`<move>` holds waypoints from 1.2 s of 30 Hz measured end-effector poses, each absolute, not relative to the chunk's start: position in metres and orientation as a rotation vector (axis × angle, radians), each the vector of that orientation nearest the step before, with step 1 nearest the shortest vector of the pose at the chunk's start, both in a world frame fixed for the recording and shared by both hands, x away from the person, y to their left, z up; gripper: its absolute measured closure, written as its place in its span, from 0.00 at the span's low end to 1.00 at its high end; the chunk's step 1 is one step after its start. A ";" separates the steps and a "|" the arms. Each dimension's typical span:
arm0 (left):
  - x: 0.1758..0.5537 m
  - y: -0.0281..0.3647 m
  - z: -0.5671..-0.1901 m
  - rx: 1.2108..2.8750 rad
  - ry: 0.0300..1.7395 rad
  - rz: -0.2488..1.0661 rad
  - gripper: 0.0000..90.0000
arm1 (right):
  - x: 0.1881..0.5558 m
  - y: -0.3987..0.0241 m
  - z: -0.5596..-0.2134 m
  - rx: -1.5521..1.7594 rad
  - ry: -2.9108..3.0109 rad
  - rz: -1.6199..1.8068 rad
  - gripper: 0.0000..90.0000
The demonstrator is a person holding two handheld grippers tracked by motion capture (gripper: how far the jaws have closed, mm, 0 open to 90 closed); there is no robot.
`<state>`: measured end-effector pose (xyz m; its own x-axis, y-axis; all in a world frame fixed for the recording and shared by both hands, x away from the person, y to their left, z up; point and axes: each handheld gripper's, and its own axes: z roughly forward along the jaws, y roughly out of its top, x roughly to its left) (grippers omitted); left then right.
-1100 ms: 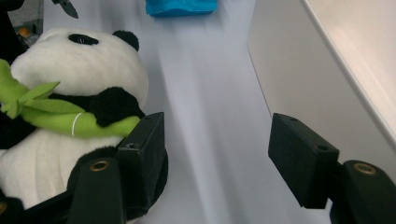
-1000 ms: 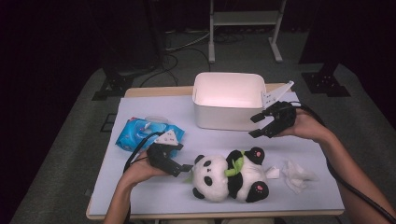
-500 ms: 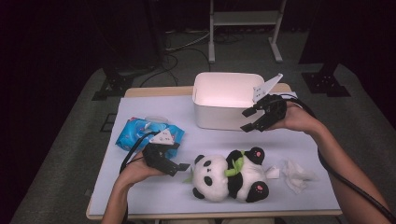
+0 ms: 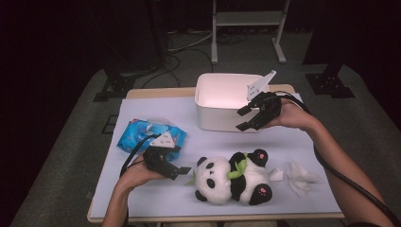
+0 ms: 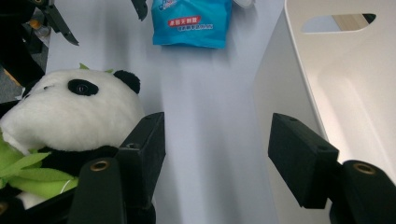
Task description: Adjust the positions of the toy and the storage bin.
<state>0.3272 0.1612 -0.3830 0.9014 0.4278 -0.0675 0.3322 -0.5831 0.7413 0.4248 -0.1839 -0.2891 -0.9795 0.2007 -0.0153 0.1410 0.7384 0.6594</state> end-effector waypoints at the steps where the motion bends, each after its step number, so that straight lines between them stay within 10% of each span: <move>1: 0.327 0.161 -0.383 2.245 0.537 0.151 0.13 | 0.425 -0.183 -0.288 0.275 2.849 1.065 0.39; 36: 0.325 0.168 -0.385 2.246 0.557 0.144 0.12 | 0.466 -0.158 -0.281 0.252 2.884 0.970 0.44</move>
